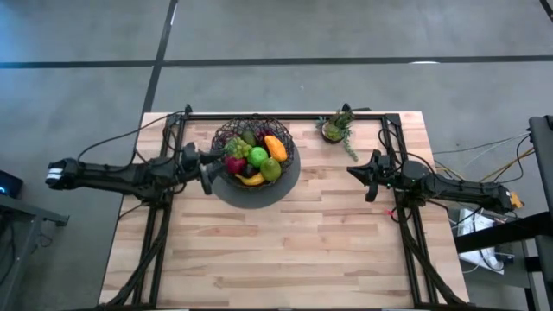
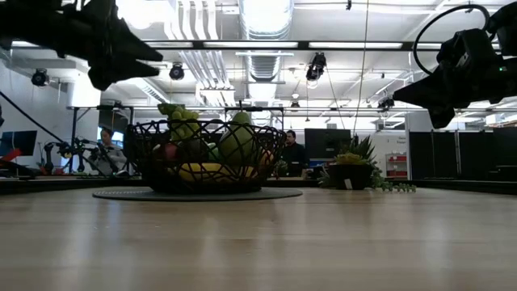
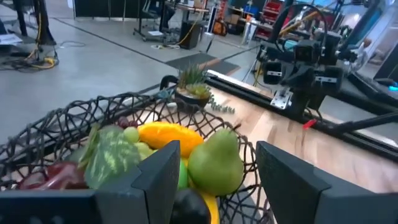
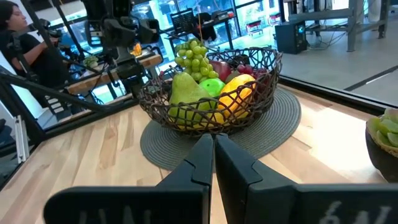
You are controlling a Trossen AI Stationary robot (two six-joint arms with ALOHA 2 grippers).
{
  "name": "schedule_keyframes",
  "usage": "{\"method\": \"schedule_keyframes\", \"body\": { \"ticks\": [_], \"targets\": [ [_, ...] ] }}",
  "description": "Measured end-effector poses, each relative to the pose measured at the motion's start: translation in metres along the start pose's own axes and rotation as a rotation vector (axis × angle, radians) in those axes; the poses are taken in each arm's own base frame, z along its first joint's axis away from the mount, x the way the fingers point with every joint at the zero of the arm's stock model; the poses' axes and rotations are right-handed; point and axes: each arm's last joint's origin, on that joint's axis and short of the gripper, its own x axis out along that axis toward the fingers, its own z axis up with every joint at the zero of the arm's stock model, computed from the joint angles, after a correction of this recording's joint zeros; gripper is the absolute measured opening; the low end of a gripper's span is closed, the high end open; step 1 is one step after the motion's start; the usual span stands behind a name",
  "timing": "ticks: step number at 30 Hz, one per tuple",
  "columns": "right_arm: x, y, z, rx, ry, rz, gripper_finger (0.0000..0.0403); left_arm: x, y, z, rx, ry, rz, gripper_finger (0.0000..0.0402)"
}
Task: Build produce basket
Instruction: Return to Home Position
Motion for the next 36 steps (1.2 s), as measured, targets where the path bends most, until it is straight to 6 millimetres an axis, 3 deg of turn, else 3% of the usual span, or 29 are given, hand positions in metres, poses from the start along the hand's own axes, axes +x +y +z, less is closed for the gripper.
{"method": "schedule_keyframes", "body": {
  "ticks": [7,17,25,36],
  "targets": [
    [0.000,0.000,0.000,0.000,0.000,0.000,0.0009,-0.005,0.008,-0.024,0.113,0.031,-0.055,0.0175],
    [0.000,0.000,0.000,0.000,0.000,0.000,0.0009,-0.025,0.023,-0.045,0.068,-0.069,-0.185,0.0012],
    [0.000,0.000,0.000,0.000,-0.001,0.000,0.0009,-0.027,0.028,-0.062,0.103,-0.096,-0.225,0.0001],
    [0.000,0.000,0.000,0.000,-0.005,0.001,0.0009,-0.026,0.027,-0.064,0.107,-0.103,-0.280,0.0000]
  ]
}}
